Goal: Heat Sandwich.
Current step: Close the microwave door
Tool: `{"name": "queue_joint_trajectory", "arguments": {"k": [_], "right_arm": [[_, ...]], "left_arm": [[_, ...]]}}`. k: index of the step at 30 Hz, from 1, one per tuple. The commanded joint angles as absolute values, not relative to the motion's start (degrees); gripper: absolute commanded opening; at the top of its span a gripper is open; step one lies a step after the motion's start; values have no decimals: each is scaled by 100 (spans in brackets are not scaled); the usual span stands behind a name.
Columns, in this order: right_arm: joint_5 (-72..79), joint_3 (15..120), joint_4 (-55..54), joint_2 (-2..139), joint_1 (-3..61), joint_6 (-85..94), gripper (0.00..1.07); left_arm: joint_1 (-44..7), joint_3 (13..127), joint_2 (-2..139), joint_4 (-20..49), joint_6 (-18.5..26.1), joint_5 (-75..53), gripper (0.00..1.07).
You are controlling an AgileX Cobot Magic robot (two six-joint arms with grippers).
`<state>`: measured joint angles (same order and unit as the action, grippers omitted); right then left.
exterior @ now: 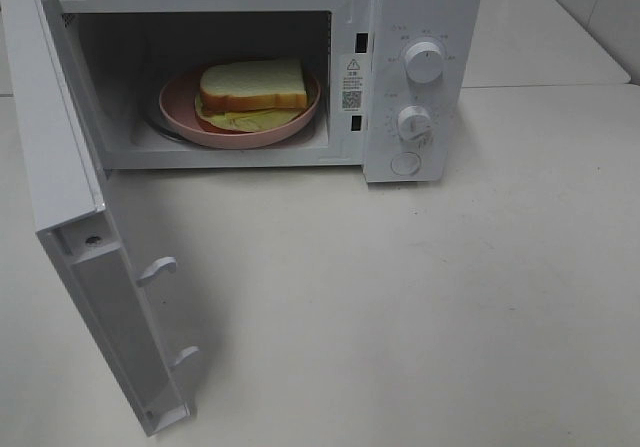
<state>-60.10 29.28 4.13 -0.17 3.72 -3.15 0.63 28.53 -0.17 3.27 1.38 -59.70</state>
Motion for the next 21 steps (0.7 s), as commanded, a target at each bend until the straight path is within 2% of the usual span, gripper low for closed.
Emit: {"name": "queue_joint_trajectory", "arguments": {"k": [1,7,13,17,19,20,21], "right_arm": [[-5947,2899,401,-172,338,-281,75],[-5947,2899,401,-172,338,-281,75],[-5947,2899,401,-172,338,-281,75],[-5947,2899,401,-172,338,-281,75],[-5947,2899,401,-172,338,-281,75],[-5947,2899,401,-172,338,-281,75],[-5947,2899,401,-172,338,-281,75]], "left_arm": [[69,2848,-138,407,132,-5919,100],[69,2939,126,413,132,-5816,99],[69,3037,785,395,132,-5403,94],[69,3037,1295,395,132,-5117,84],[69,3025,1564,395,132,-4950,76],[69,3025,1805,395,132,-4836,65],[69,3025,1805,395,132,-4836,65]]}}
